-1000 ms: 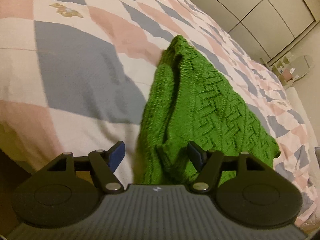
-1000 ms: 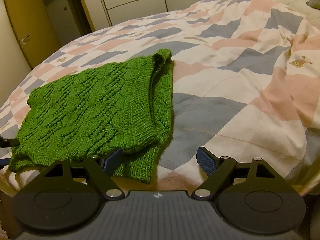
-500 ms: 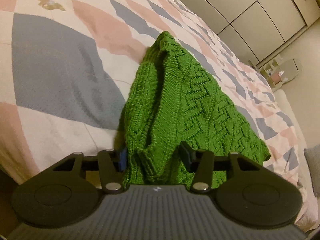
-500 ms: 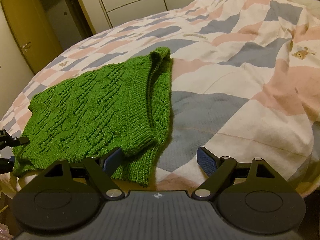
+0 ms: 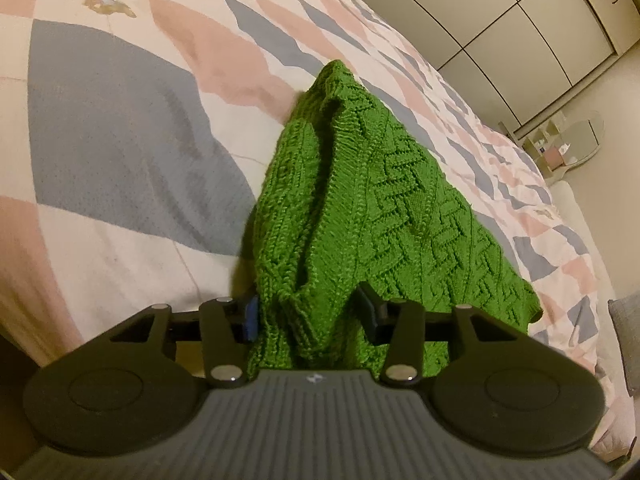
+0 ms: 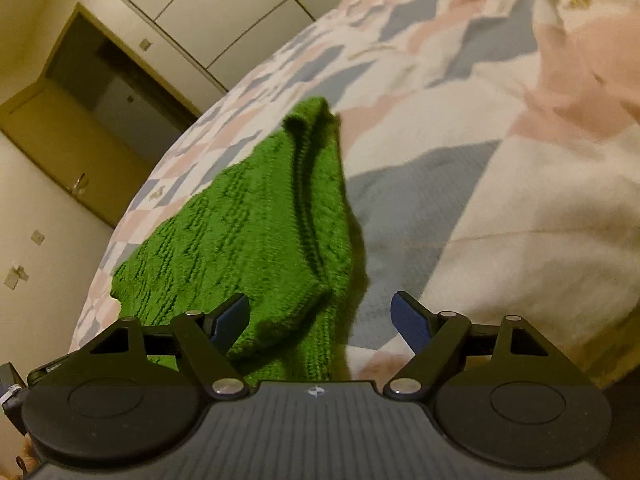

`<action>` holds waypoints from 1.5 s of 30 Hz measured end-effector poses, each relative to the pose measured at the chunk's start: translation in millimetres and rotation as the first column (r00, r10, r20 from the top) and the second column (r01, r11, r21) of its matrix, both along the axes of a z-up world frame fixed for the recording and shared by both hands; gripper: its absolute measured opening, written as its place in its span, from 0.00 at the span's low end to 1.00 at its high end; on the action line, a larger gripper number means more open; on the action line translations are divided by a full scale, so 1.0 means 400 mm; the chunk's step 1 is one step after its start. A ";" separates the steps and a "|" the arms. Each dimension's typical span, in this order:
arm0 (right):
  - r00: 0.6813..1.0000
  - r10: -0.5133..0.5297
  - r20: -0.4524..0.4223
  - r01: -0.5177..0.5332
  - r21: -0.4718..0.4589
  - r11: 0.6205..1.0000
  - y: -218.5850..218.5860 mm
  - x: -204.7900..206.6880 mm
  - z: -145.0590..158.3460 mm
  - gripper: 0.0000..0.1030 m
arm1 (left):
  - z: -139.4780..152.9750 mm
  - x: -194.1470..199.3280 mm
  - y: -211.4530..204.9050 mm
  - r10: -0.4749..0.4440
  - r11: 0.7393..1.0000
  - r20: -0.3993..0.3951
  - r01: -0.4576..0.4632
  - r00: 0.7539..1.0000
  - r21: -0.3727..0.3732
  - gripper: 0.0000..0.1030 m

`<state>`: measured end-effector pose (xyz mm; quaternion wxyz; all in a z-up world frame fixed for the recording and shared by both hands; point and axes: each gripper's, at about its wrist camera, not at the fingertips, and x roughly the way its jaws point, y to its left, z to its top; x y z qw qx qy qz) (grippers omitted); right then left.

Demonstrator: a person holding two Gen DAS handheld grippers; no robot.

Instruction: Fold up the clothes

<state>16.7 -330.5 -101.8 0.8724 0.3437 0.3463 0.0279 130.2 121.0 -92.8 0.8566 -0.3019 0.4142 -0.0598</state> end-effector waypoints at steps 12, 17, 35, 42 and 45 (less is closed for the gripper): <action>0.998 -0.058 0.015 0.059 -0.011 0.998 -0.051 -0.014 0.008 0.76 | 0.164 -0.049 -0.310 -0.387 0.717 0.171 0.179 0.906 0.674 0.17; 0.993 -0.118 0.031 0.118 -0.008 0.993 -0.104 -0.029 0.016 0.76 | 0.209 -0.096 -0.495 -0.602 0.601 0.226 0.248 0.766 0.760 0.14; 0.986 -0.103 0.127 0.086 0.133 0.987 -0.139 -0.031 0.024 0.71 | 0.197 -0.101 -0.437 -0.586 0.790 0.268 0.466 0.765 0.399 0.18; 0.984 0.070 0.164 -0.118 0.304 0.945 -0.063 0.055 0.002 0.58 | 0.129 0.014 -0.339 -0.453 0.871 0.146 0.401 0.880 0.283 0.17; 0.987 0.087 0.138 -0.130 0.338 0.932 -0.038 0.088 -0.017 0.58 | 0.105 0.057 -0.325 -0.429 0.890 0.121 0.396 0.895 0.224 0.19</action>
